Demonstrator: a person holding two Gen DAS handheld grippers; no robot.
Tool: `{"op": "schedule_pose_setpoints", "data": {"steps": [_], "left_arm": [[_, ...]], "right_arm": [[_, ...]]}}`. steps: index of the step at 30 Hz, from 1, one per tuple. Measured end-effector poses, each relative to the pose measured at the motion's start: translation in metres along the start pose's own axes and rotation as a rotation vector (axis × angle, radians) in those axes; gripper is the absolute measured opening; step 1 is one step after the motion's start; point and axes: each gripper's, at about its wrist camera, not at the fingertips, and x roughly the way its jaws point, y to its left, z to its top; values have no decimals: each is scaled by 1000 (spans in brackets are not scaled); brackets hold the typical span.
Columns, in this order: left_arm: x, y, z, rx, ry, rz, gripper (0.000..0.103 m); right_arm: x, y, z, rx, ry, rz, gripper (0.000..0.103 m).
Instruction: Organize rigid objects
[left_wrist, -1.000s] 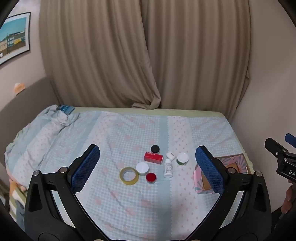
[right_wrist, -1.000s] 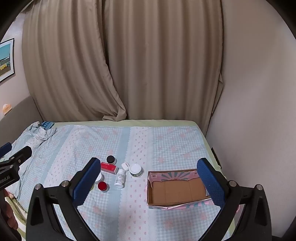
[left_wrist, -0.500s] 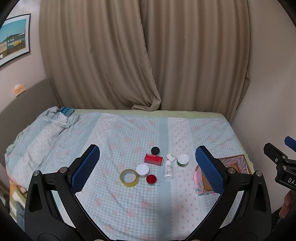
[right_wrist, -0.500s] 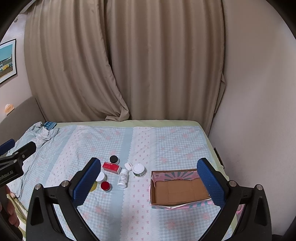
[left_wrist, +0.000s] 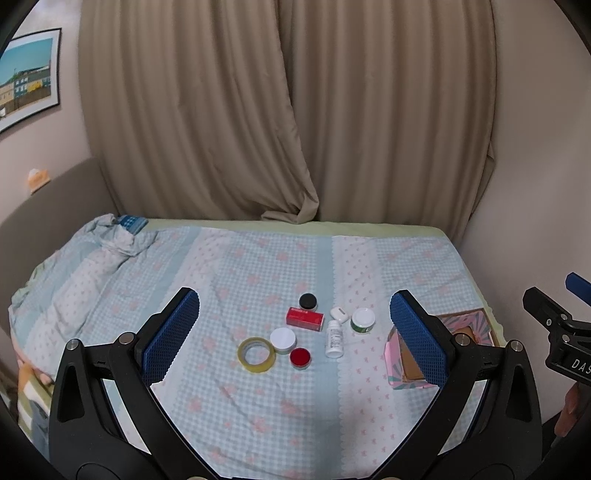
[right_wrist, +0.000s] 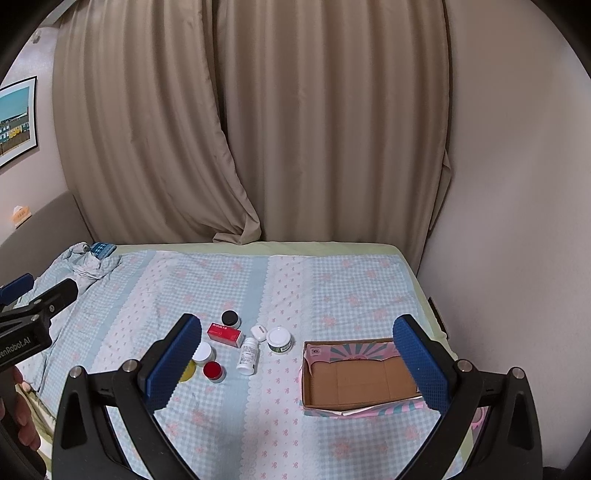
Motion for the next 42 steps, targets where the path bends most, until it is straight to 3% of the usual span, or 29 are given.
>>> {"op": "schedule_pose_setpoints", "data": {"steps": [42], "left_arm": [[10, -5, -4, -2, 8, -3, 102]], "right_arm": [[4, 6, -7, -5, -17, 12, 103]]}}
